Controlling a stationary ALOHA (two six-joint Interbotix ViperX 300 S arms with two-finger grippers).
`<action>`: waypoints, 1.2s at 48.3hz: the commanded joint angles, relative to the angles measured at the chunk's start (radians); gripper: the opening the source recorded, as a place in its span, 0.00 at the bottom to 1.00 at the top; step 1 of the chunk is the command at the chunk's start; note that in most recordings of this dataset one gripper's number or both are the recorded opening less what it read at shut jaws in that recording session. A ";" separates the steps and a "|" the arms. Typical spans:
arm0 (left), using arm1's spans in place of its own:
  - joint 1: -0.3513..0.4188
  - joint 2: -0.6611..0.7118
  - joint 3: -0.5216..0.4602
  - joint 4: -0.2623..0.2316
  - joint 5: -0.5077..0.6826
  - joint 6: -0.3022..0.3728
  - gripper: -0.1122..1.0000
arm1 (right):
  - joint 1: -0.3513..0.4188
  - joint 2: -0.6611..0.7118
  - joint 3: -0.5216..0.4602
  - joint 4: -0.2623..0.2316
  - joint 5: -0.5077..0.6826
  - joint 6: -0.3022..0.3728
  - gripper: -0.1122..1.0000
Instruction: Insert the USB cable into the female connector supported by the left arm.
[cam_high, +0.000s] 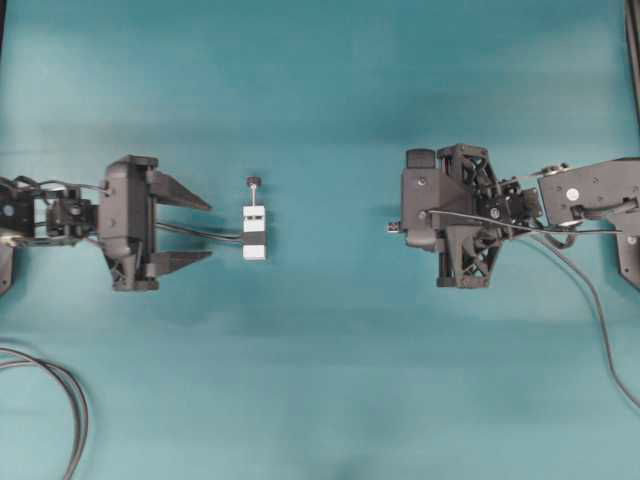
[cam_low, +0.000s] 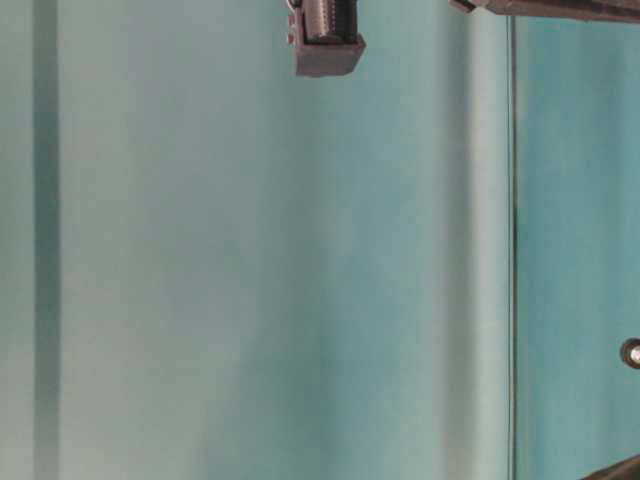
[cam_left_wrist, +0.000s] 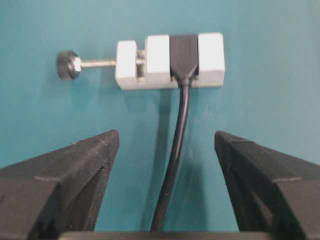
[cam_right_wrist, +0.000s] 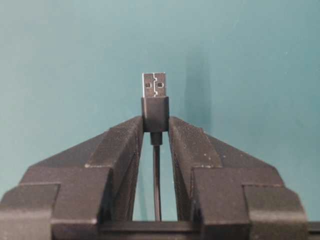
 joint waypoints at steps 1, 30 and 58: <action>0.009 0.012 -0.031 -0.003 -0.006 0.009 0.87 | 0.000 -0.008 -0.029 -0.002 -0.005 0.005 0.29; 0.037 0.121 0.009 -0.003 -0.310 0.011 0.87 | -0.002 0.106 -0.147 -0.020 -0.057 0.000 0.29; -0.011 0.201 -0.023 0.002 -0.339 -0.080 0.86 | -0.002 0.178 -0.232 -0.021 -0.018 -0.002 0.29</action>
